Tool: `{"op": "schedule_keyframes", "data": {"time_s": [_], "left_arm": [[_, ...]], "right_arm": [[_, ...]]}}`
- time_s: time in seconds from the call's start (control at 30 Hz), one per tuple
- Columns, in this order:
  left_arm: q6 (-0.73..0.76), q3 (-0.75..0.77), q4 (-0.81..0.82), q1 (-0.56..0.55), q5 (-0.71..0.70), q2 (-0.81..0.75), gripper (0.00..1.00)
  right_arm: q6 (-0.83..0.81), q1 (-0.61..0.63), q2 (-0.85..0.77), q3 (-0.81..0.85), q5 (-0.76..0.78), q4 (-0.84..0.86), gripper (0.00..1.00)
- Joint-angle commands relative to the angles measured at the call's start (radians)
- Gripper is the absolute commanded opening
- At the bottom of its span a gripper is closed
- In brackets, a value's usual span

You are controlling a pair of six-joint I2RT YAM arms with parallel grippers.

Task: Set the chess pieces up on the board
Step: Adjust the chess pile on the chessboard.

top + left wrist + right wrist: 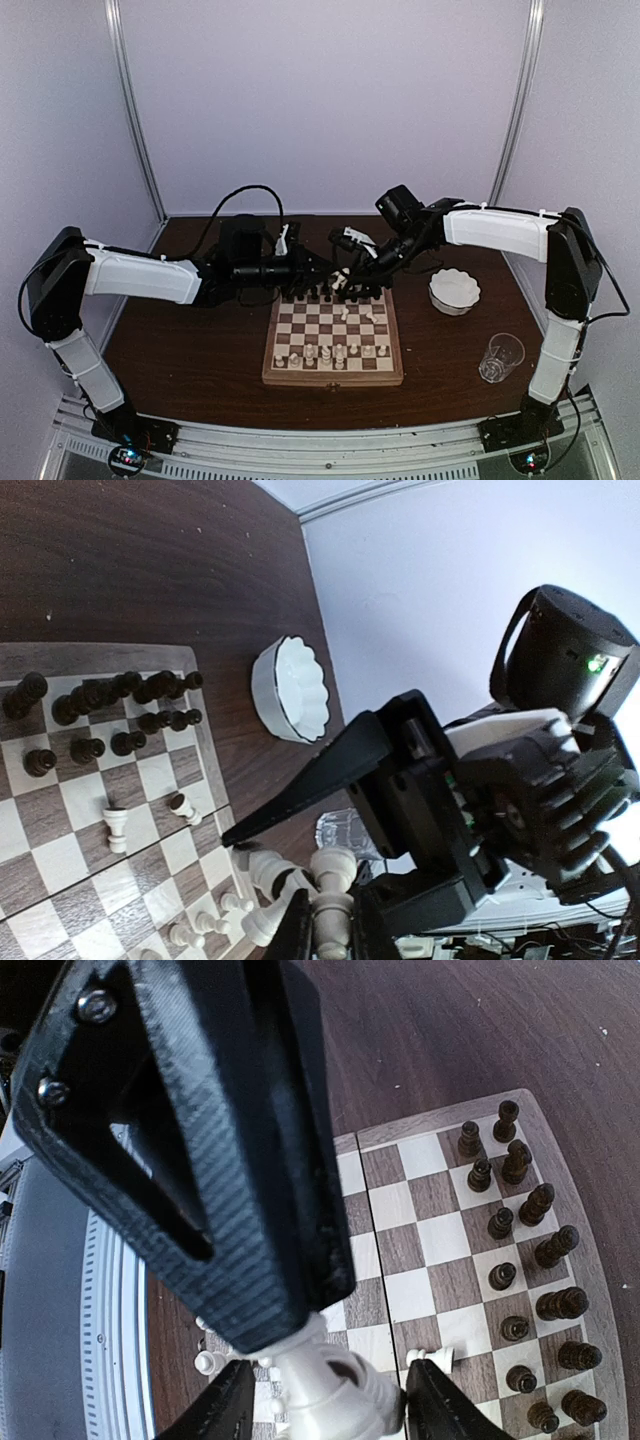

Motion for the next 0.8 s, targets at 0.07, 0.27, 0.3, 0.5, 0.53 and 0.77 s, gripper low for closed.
{"op": "schedule_keyframes", "data": {"time_s": [0.07,0.27,0.3,0.5,0.53,0.77], "left_arm": [[-0.118,-0.035,0.198,0.008,0.022,0.007,0.04],[-0.130,-0.048,0.212,0.009,0.022,0.009,0.04],[-0.130,-0.051,0.212,0.010,0.021,0.009,0.04],[-0.099,-0.068,0.172,0.017,0.011,-0.022,0.03],[-0.089,-0.069,0.156,0.018,0.008,-0.031,0.03],[0.021,-0.076,-0.018,0.027,-0.025,-0.106,0.04]], "right_arm": [[0.077,0.007,-0.018,-0.053,-0.035,0.144,0.47],[0.138,0.004,-0.023,-0.090,-0.066,0.210,0.22],[0.138,0.004,-0.028,-0.095,-0.067,0.212,0.20],[0.095,-0.010,-0.036,-0.128,-0.048,0.166,0.14],[0.081,-0.013,-0.034,-0.132,-0.045,0.150,0.13],[-0.006,-0.016,-0.025,-0.173,0.022,0.067,0.12]]}}
